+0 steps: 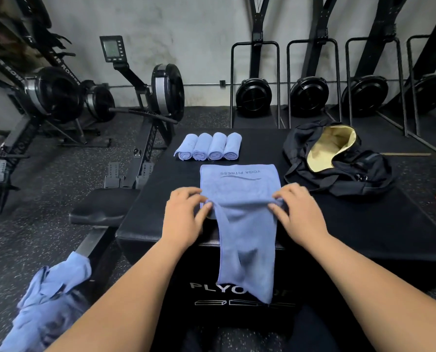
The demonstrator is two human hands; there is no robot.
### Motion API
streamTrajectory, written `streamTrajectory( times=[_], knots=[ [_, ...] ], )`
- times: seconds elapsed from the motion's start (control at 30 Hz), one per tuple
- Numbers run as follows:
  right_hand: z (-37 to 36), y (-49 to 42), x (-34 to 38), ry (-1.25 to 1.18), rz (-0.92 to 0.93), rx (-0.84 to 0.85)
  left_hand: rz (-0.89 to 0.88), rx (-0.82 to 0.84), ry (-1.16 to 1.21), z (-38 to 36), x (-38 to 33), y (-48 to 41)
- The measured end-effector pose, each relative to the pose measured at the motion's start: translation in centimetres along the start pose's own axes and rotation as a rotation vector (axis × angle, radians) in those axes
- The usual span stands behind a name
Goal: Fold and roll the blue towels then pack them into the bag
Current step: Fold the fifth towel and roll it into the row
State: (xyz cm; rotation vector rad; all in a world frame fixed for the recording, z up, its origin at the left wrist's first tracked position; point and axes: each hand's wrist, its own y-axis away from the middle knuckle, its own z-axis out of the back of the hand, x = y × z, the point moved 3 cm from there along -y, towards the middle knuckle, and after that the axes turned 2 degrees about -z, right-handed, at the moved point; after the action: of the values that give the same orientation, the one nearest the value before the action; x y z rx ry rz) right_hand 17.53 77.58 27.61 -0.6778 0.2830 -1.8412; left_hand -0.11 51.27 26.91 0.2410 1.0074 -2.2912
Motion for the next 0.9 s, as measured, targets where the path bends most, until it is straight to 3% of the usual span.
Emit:
streamTrajectory(
  times=[0.1,0.17,0.27,0.37,0.43,0.57,0.73,0.9],
  knots=[
    [-0.5,-2.4,-0.2,0.008,-0.252,0.102,0.234,0.076,-0.215,-0.1,0.7,-2.0],
    [-1.5,-2.3,-0.1,0.036,-0.234,0.221,0.237,0.155,-0.286,-0.6,0.7,-2.0],
    [-2.5,-0.5,-0.2,0.038,-0.059,0.334,-0.049,0.155,-0.126,-0.9,-0.4,-1.3],
    [-2.7,1.6,-0.8,0.064,0.079,0.395,-0.438,0.362,-0.121,-2.4,-1.4,1.0],
    [-2.4,2.6,-1.4,0.049,0.098,0.406,-0.519,0.491,-0.163,-3.5,-1.1,2.3],
    [-1.6,3.6,-2.1,0.004,0.029,0.378,-0.532,0.422,-0.141,-4.0,-0.3,3.2],
    [-1.7,2.7,-2.3,0.05,0.139,0.291,-0.592,0.325,-0.12,-3.8,-0.8,3.3],
    [-2.6,1.9,-2.1,0.116,0.18,0.245,-0.43,0.238,-0.141,-3.3,0.6,1.7]
  ],
)
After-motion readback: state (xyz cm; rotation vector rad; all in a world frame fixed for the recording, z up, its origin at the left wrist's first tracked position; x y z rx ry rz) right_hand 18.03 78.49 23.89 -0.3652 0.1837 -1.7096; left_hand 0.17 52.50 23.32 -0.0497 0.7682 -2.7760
